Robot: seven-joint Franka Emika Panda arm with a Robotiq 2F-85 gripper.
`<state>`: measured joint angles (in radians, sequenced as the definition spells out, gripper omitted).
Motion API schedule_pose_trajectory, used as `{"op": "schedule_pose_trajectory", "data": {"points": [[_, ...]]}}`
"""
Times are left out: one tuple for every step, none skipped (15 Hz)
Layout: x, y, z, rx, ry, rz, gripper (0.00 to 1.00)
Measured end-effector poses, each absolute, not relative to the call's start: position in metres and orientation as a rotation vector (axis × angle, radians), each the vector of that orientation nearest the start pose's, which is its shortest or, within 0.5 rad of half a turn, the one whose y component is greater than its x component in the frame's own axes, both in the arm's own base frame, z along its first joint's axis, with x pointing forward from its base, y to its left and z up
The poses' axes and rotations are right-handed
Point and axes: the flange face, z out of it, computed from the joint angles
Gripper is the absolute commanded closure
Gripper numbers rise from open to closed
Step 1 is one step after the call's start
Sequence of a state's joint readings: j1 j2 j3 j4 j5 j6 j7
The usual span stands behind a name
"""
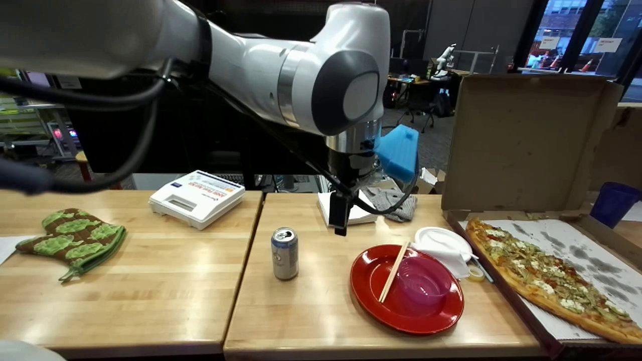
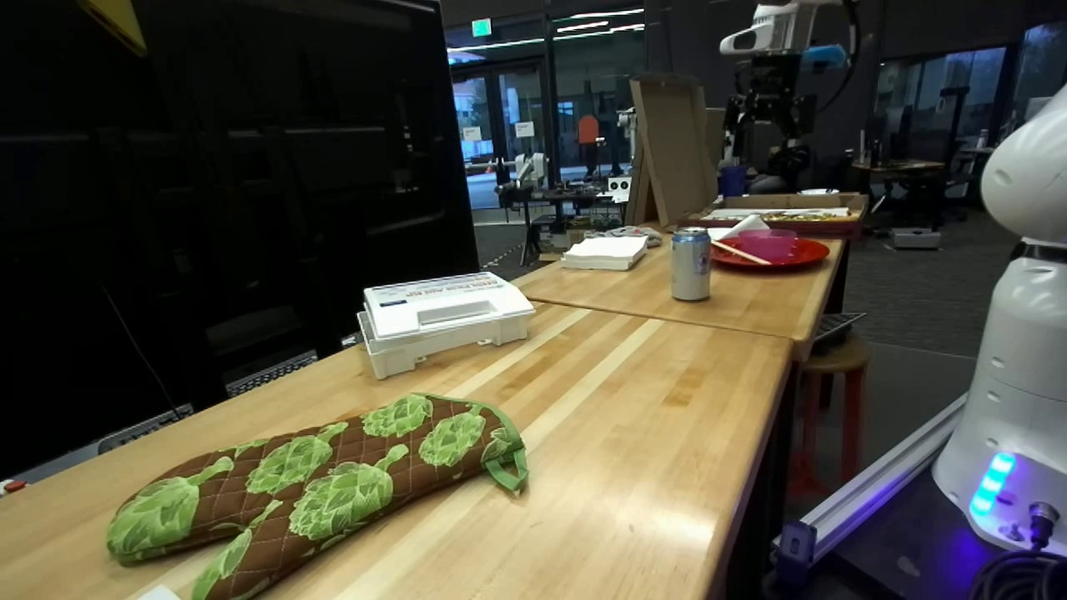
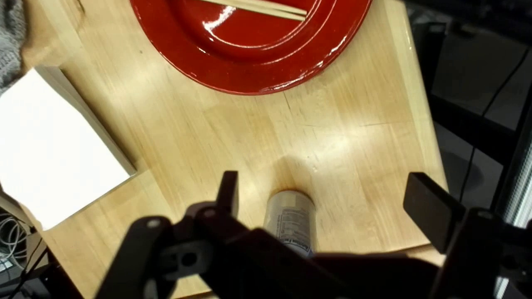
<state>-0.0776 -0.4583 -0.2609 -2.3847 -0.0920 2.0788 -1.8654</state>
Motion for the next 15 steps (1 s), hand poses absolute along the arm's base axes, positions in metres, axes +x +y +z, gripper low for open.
{"op": "schedule_pose_trajectory", "data": {"points": [[0.406, -0.153, 0.488, 2.168, 2.146, 0.155, 0.00], [0.411, -0.152, 0.479, 2.204, 2.135, 0.166, 0.00], [0.417, -0.151, 0.470, 2.239, 2.125, 0.174, 0.00], [0.422, -0.151, 0.461, 2.271, 2.116, 0.180, 0.03], [0.427, -0.150, 0.453, 2.297, 2.110, 0.184, 0.27], [0.432, -0.149, 0.446, 2.319, 2.103, 0.189, 0.27], [0.436, -0.148, 0.440, 2.339, 2.095, 0.190, 0.30], [0.440, -0.147, 0.435, 2.353, 2.088, 0.189, 0.37], [0.444, -0.147, 0.430, 2.366, 2.082, 0.188, 0.44], [0.447, -0.147, 0.427, 2.377, 2.076, 0.186, 0.54], [0.449, -0.147, 0.424, 2.386, 2.070, 0.179, 0.61], [0.452, -0.147, 0.422, 2.393, 2.064, 0.173, 0.68], [0.454, -0.148, 0.420, 2.401, 2.055, 0.169, 0.77], [0.456, -0.149, 0.419, 2.408, 2.046, 0.166, 0.84], [0.457, -0.150, 0.419, 2.416, 2.035, 0.164, 0.92]]}}
